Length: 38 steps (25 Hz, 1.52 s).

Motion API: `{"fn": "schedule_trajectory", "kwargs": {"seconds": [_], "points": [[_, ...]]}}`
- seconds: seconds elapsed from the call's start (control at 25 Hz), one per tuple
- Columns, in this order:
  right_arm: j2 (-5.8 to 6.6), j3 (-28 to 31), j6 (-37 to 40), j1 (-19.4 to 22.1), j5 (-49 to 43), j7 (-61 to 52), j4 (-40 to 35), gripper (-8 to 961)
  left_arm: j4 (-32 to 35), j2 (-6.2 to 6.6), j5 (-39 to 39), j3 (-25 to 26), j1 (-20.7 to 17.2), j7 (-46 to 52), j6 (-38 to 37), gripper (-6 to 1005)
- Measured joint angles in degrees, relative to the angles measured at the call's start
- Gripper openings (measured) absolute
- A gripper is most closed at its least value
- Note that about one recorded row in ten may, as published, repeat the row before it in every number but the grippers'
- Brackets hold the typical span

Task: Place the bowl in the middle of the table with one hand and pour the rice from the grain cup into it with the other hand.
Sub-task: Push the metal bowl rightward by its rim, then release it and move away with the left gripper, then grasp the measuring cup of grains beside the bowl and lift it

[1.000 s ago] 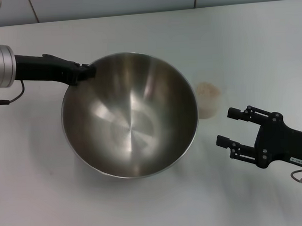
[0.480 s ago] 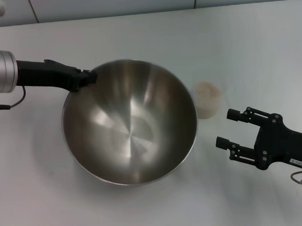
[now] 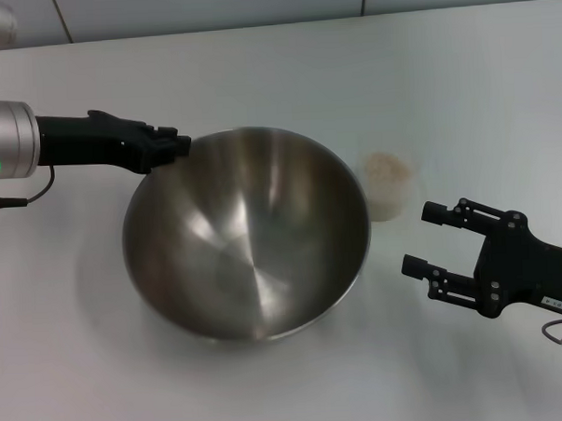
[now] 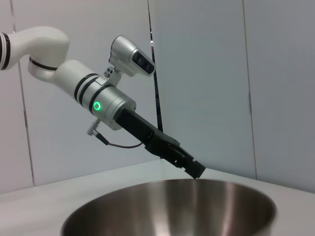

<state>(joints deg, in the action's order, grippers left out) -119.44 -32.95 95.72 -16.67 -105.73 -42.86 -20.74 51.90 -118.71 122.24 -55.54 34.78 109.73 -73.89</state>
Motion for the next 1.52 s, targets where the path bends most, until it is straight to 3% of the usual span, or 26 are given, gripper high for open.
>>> {"fn": "schedule_trajectory", "kwargs": {"seconds": [0.2, 0.36, 0.52, 0.72, 0.76, 0.8, 0.84, 0.92, 1.04, 1.08, 1.2, 1.32, 1.52], "points": [[0.0, 0.0, 0.0, 0.1, 0.0, 0.0, 0.1, 714, -3.9, 0.11, -3.6, 0.0, -0.1, -5.4, 5.3, 229], [0.0, 0.0, 0.0, 0.2, -0.1, 0.0, 0.2, 715, -4.2, 0.12, -3.9, -0.2, -0.2, -6.3, 5.9, 399], [0.07, 0.0, 0.0, 0.1, -0.1, 0.0, 0.7, 715, -3.3, 0.13, -7.1, 0.0, -1.1, -6.8, 5.8, 488], [0.09, 0.0, 0.0, 0.0, 0.0, 0.0, 0.7, 715, -0.4, 0.22, -24.6, 0.2, -7.2, -19.5, 5.4, 600], [0.09, 0.0, -0.1, -0.1, 0.0, 0.0, 0.7, 715, -0.4, 0.22, -24.6, 0.2, -7.2, -19.5, 5.4, 623], [0.09, 0.0, -0.1, -0.1, 0.0, 0.1, 0.7, 715, -0.5, 0.22, -33.8, 0.0, -10.2, -27.3, 4.4, 645], [0.09, 0.0, -0.1, -0.1, 0.0, 0.1, 0.7, 715, -0.5, 0.22, -33.8, 0.0, -10.2, -27.3, 4.4, 705], [0.09, 0.1, -0.3, -0.4, 0.0, 0.1, 0.7, 715, -1.3, 0.22, -41.1, 0.0, -12.7, -34.4, 2.4, 826], [0.03, 0.4, -0.5, -0.7, 0.1, 0.1, 0.7, 715, -2.4, 0.27, -46.4, 0.0, -14.9, -40.9, -0.4, 823], [0.03, 0.6, -0.5, -0.9, 0.2, 0.1, 0.7, 715, -3.4, 0.43, -49.4, 0.1, -18.0, -49.4, -5.9, 822], [0.08, 0.8, -0.5, -1.0, 0.2, 0.1, 0.5, 714, -3.5, 0.83, -49.2, 0.2, -20.2, -52.9, -9.8, 818], [0.24, 1.7, -1.3, -1.1, 0.2, 0.1, 0.1, 714, -3.9, 4.13, -44.5, 0.3, -25.2, -53.4, -22.9, 815], [0.34, 3.9, -2.1, -0.5, 0.2, 0.1, -1.0, 714, -5.7, 4.97, -43.1, 0.5, -27.6, -53.2, -27.7, 811]]}}
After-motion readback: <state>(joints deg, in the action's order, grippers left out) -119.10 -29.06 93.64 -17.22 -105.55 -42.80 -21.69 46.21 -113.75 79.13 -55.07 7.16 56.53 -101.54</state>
